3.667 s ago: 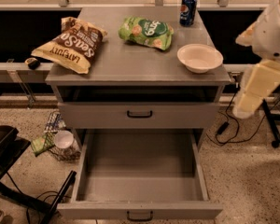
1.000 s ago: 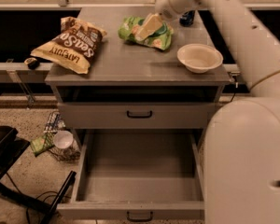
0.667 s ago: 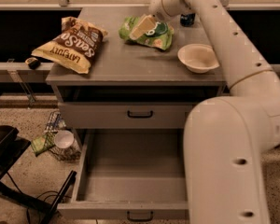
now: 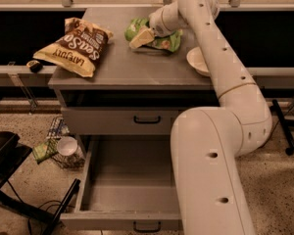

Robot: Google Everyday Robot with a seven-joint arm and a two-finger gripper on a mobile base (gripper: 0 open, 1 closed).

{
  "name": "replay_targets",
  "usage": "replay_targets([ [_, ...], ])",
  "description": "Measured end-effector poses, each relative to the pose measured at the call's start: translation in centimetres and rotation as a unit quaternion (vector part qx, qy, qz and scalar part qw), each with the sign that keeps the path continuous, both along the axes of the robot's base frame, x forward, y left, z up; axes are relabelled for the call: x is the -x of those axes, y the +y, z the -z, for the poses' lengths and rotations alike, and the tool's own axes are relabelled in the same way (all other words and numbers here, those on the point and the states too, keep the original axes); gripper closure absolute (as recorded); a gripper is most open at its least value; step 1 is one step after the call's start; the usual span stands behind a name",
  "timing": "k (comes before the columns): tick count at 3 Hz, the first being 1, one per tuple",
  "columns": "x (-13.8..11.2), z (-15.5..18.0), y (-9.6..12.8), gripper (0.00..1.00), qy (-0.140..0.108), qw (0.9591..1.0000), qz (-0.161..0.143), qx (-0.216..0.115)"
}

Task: Place green rice chip bag into middle drawer

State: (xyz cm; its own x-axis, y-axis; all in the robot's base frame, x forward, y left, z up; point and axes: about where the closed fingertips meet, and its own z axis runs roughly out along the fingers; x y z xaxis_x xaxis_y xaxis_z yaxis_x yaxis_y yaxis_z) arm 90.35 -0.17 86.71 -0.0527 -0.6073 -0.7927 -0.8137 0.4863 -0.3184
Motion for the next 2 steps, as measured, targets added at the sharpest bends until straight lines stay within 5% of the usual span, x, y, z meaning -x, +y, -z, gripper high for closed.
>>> replay_targets([
  [2,-0.13,0.30,-0.01,0.66,0.004,1.0000,0.002,-0.003],
])
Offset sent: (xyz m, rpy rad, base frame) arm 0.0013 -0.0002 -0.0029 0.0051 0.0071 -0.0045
